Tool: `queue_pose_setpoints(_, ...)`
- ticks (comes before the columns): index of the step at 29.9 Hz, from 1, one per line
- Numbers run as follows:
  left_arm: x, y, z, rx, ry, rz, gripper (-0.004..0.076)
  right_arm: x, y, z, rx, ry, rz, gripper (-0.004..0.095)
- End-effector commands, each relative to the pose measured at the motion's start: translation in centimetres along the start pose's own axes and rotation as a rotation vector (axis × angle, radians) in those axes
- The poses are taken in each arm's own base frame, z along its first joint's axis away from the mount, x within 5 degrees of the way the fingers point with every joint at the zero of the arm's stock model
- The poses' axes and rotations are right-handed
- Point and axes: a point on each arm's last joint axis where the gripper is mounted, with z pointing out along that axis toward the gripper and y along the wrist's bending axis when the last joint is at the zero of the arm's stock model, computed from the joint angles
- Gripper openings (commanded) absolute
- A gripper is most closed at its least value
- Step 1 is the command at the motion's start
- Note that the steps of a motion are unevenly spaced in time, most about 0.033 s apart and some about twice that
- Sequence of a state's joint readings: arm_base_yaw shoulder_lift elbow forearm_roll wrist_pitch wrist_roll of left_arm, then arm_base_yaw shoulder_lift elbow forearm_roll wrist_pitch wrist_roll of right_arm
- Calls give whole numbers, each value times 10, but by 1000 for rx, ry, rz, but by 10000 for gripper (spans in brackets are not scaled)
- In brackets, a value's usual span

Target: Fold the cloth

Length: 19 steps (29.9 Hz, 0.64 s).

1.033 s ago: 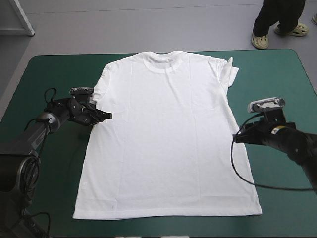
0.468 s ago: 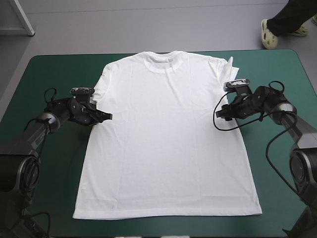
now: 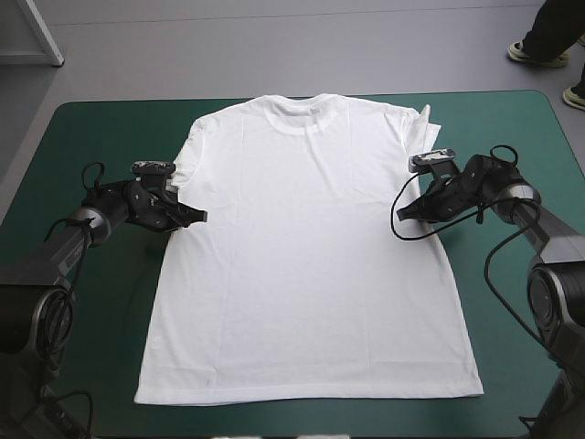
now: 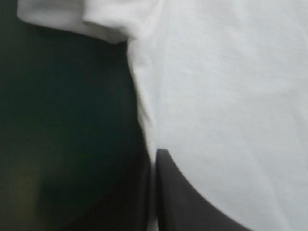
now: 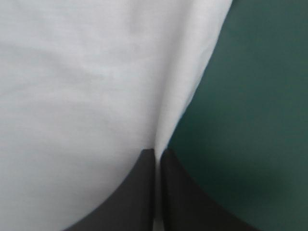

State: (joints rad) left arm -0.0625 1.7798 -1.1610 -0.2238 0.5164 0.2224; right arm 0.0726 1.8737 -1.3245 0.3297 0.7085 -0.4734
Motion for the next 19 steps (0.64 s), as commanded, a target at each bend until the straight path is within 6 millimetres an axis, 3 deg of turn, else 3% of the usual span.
queue_pose_setpoints(1,-18,-3,-22,0,-102,2,21,-6,0,-20,25,-47,-16,-6)
queue_pose_setpoints(5,-34,-5,-44,-1,-181,11,21,-23,3,-54,62,-215,-23,-7)
queue_pose_setpoints(11,-63,-10,-101,-4,-364,32,21,-50,13,-126,108,-436,-64,-18)
queue_pose_setpoints(19,-84,-18,-170,0,-531,59,21,-76,35,-218,72,-665,-112,-18)
